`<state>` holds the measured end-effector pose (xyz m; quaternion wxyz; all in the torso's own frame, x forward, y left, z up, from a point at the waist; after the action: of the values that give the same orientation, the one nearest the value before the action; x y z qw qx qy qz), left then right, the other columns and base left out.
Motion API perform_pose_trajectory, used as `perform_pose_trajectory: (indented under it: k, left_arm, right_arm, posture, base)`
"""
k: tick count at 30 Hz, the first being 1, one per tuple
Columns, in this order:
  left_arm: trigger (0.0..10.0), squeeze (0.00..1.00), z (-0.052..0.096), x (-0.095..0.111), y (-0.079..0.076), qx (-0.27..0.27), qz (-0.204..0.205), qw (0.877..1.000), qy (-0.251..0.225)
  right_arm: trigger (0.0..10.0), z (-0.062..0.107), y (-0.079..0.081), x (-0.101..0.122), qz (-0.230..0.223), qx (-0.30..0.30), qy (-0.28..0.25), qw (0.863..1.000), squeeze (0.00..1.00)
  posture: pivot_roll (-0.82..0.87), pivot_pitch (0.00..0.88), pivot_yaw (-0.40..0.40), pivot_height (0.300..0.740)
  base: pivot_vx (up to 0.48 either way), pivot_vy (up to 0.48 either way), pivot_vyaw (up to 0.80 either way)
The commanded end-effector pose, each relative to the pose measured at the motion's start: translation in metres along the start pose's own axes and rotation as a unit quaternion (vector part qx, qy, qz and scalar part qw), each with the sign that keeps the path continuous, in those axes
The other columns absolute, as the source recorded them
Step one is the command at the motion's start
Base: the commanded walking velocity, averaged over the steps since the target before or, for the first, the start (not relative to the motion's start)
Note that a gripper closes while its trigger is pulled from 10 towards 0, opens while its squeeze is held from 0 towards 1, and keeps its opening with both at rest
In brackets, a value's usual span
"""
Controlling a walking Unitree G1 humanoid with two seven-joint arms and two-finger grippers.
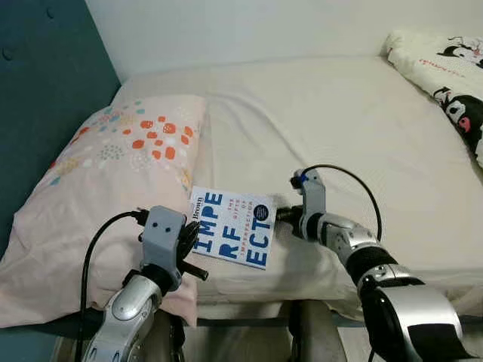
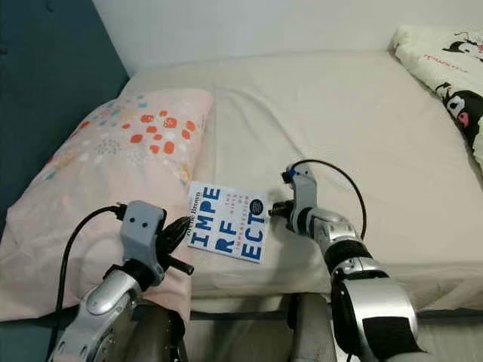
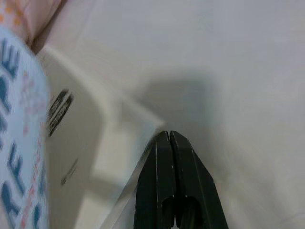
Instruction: Clean up the room
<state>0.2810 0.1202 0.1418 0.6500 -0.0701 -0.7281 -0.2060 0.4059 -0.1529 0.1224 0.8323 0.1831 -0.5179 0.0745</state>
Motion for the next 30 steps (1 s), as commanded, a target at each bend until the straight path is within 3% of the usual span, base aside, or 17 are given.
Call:
perform_pose_trajectory:
  k: [1, 9, 14, 17, 19, 20, 22, 23, 24, 25, 28, 30]
  left_arm:
    - [10.0, 0.00, 0.003, -0.005, 0.000, -0.001, -0.006, 1.000, 0.014]
    - [10.0, 0.00, 0.002, -0.005, 0.000, 0.000, -0.008, 1.000, 0.015]
    - [10.0, 0.00, 0.003, -0.005, 0.000, 0.002, -0.011, 1.000, 0.016]
    - [10.0, 0.00, 0.007, -0.007, 0.004, 0.007, -0.014, 1.000, 0.020]
    - [10.0, 0.00, 0.010, -0.009, 0.007, 0.011, -0.014, 1.000, 0.023]
    - [10.0, 0.00, 0.010, -0.009, 0.007, 0.011, -0.014, 1.000, 0.023]
    - [10.0, 0.00, 0.013, -0.012, 0.012, 0.018, -0.018, 0.999, 0.029]
    - [10.0, 0.00, 0.013, -0.012, 0.012, 0.018, -0.018, 0.999, 0.029]
    - [10.0, 0.00, 0.015, -0.016, 0.018, 0.029, -0.022, 0.999, 0.036]
    - [10.0, 0.00, 0.015, -0.016, 0.018, 0.029, -0.022, 0.999, 0.036]
    - [10.0, 0.00, 0.018, -0.020, 0.038, 0.068, -0.029, 0.996, 0.047]
    - [10.0, 0.00, 0.020, -0.022, 0.048, 0.081, -0.039, 0.994, 0.054]
  right_arm:
    - [10.0, -0.001, -0.001, 0.000, 0.001, -0.013, -0.004, 1.000, 0.00]
    - [10.0, 0.008, -0.017, 0.045, -0.033, -0.085, -0.098, 0.991, 0.00]
    - [10.0, 0.010, -0.015, 0.055, -0.028, -0.067, -0.102, 0.992, 0.00]
    - [10.0, 0.010, 0.006, 0.073, -0.019, 0.031, -0.128, 0.991, 0.00]
    - [10.0, 0.016, 0.024, 0.098, -0.058, 0.123, -0.180, 0.974, 0.00]
    - [10.0, 0.016, 0.024, 0.098, -0.058, 0.123, -0.180, 0.974, 0.00]
    - [10.0, 0.027, 0.047, 0.123, -0.083, 0.235, -0.214, 0.944, 0.00]
    - [10.0, 0.027, 0.047, 0.123, -0.083, 0.235, -0.214, 0.944, 0.00]
    - [10.0, 0.037, 0.069, 0.131, -0.064, 0.323, -0.210, 0.921, 0.00]
    - [10.0, 0.037, 0.069, 0.131, -0.064, 0.323, -0.210, 0.921, 0.00]
    - [10.0, 0.046, 0.098, 0.090, 0.068, 0.414, -0.096, 0.903, 0.00]
    - [10.0, 0.048, 0.104, 0.060, 0.126, 0.434, -0.035, 0.891, 0.00]
  posture:
    - [0.05, 0.313, 0.035, 0.560]
    - [0.06, 0.315, 0.035, 0.560]
    - [0.06, 0.308, 0.021, 0.560]
    - [0.05, 0.300, 0.013, 0.560]
    - [0.04, 0.297, 0.011, 0.560]
    - [0.04, 0.297, 0.011, 0.560]
    - [0.03, 0.292, 0.011, 0.560]
    - [0.03, 0.292, 0.011, 0.560]
    - [0.03, 0.290, 0.012, 0.560]
    - [0.03, 0.290, 0.012, 0.560]
    - [0.02, 0.288, 0.010, 0.560]
    - [0.02, 0.288, 0.010, 0.560]
  base:
    - [0.000, 0.000, 0.00]
    - [0.000, 0.000, 0.00]
    - [0.000, 0.000, 0.00]
    - [0.000, 0.000, 0.00]
    - [0.000, 0.000, 0.00]
    - [0.000, 0.000, 0.00]
    - [0.000, 0.000, 0.00]
    - [0.000, 0.000, 0.00]
    - [0.000, 0.000, 0.00]
    - [0.000, 0.000, 0.00]
    - [0.000, 0.000, 0.00]
    - [0.000, 0.000, 0.00]
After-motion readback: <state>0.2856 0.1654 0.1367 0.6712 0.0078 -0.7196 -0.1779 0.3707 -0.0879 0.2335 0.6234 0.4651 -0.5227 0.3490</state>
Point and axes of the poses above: a point about 5 cm out from each wrist's last joint towards the gripper, its own z axis pointing back from the gripper into the wrist, its own x axis along the axis of the wrist's last joint, y = z × x, the point moved 2 cm from there along -z, pointing out of the wrist towards the gripper, and after that the axes turned 8 degrees about -z, right-handed, at the moved point
